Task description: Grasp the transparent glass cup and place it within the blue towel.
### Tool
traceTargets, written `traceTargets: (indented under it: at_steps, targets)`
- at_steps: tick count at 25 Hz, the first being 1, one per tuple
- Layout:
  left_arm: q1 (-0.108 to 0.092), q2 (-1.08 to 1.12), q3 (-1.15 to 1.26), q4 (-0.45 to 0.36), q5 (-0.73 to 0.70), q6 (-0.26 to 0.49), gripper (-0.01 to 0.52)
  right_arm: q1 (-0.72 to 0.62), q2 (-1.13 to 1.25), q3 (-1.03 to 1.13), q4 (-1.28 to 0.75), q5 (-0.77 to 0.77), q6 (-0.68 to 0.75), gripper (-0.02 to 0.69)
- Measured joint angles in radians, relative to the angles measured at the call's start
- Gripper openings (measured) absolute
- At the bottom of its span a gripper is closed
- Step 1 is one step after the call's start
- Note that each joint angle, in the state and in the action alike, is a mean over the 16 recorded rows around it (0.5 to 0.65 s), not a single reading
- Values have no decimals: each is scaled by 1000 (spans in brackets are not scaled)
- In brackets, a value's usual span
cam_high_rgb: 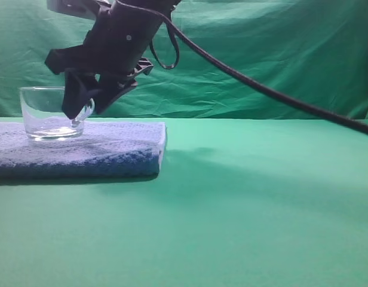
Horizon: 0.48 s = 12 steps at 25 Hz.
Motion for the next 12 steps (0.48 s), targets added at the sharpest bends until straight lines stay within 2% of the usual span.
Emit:
traceTargets:
  at_steps: [7, 12]
  targets:
    - [0, 0, 0, 0, 0, 0, 0, 0, -230, 49, -159, 156, 212, 44]
    - [0, 0, 0, 0, 0, 0, 0, 0, -423, 187, -215, 144, 291, 0]
